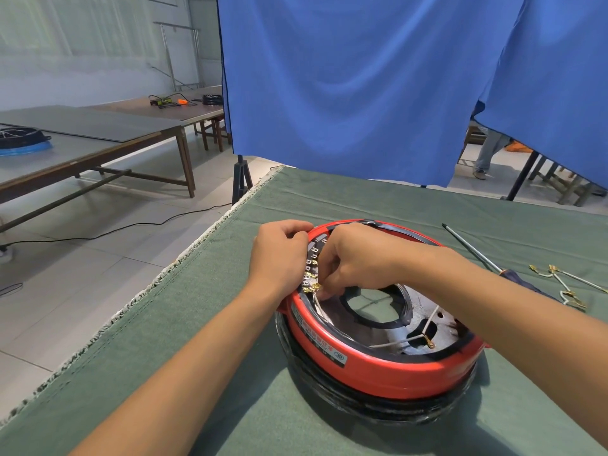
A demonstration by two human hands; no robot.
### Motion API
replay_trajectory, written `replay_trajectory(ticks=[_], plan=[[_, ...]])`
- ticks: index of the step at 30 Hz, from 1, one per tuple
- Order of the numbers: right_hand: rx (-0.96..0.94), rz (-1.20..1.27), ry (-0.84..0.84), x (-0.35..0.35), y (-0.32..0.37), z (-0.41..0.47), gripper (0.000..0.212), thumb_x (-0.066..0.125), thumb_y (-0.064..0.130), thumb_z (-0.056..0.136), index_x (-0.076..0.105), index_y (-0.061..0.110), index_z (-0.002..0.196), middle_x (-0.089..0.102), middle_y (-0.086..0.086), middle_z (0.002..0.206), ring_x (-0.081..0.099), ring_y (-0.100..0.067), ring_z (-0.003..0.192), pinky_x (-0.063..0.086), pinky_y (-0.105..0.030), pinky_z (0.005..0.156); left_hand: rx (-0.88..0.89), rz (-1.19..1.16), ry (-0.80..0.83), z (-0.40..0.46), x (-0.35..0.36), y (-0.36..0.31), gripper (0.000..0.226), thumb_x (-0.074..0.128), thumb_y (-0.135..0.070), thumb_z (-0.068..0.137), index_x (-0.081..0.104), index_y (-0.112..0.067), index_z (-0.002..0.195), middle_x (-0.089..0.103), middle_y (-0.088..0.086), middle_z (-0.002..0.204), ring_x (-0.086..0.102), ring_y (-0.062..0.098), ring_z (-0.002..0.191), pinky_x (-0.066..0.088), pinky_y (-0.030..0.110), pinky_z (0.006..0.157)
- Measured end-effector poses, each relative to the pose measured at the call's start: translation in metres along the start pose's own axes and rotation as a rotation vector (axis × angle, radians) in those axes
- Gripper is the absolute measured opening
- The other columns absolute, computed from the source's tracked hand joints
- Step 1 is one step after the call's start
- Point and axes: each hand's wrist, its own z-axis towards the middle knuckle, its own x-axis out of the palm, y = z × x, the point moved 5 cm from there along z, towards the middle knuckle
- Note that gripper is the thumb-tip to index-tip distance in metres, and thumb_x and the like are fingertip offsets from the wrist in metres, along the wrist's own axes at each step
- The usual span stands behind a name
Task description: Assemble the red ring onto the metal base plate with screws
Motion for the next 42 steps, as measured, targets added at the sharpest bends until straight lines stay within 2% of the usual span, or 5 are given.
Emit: replay_trajectory(ticks=[10,20,32,38,42], plan=[[0.010,-0.061,-0.014,-0.0014,0.0019,0.0047,0.023,0.078,0.023,0.074,0.064,0.028,0.056,0.060,0.015,0.050,0.052,0.006,0.046,0.034,-0.006,0.044,-0.002,-0.002,0.005,0.0002,0.0004,0.0003,0.027,0.051,-0.003,0.087,0.074,-0.009,0.100,0.073,0.003,0.099,0.066,0.018,0.097,0.051,0.038,0.093],[0.015,-0.134,0.017,-0.0015,0.0062,0.0097,0.009,0.077,0.023,0.073,0.071,0.023,0.066,0.062,0.012,0.054,0.051,0.010,0.047,0.038,-0.006,0.046,-0.007,-0.012,0.011,0.0001,0.0005,0.0007,0.027,0.051,-0.003,0.087,0.075,-0.010,0.099,0.074,0.005,0.096,0.067,0.020,0.095,0.051,0.040,0.091],[0.016,-0.088,0.020,-0.0047,0.0042,0.0088,0.014,0.079,0.025,0.072,0.069,0.026,0.062,0.059,0.018,0.047,0.053,0.005,0.050,0.038,-0.008,0.047,-0.003,-0.001,0.015,-0.0014,0.0000,-0.0016,0.027,0.051,-0.003,0.087,0.075,-0.011,0.099,0.073,0.003,0.096,0.066,0.018,0.094,0.051,0.037,0.091],[0.048,-0.030,0.067,-0.0040,0.0035,0.0103,0.005,0.077,0.019,0.074,0.074,0.016,0.076,0.068,0.006,0.063,0.064,-0.016,0.057,0.048,-0.015,0.047,-0.005,0.003,0.021,-0.0018,-0.0001,-0.0023,0.028,0.050,-0.004,0.088,0.074,-0.010,0.100,0.073,0.004,0.097,0.066,0.019,0.094,0.051,0.038,0.091],[0.060,0.081,0.110,-0.0005,0.0069,0.0080,0.013,0.077,0.014,0.076,0.068,0.017,0.067,0.067,-0.004,0.065,0.059,-0.002,0.043,0.046,-0.013,0.046,-0.003,0.009,0.021,-0.0020,-0.0001,-0.0029,0.028,0.051,-0.003,0.087,0.075,-0.009,0.100,0.074,0.004,0.097,0.066,0.020,0.095,0.052,0.039,0.090]])
